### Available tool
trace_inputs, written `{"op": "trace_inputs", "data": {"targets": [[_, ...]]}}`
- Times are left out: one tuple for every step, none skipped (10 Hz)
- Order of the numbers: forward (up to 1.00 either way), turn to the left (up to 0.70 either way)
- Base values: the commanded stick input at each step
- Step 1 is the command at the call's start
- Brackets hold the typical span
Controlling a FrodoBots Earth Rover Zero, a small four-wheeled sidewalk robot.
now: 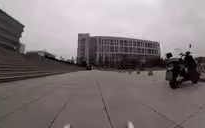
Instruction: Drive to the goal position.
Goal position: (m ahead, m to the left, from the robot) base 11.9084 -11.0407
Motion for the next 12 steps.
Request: {"op": "trace_inputs", "data": {"targets": [[0.70, 0.00], [0.70, 0.00], [0.70, 0.00], [0.70, 0.00], [0.70, 0.00], [0.70, 0.00], [0.70, 0.00], [0.70, 0.00], [0.70, 0.00], [0.70, 0.00], [0.70, 0.00], [0.70, 0.00]]}}
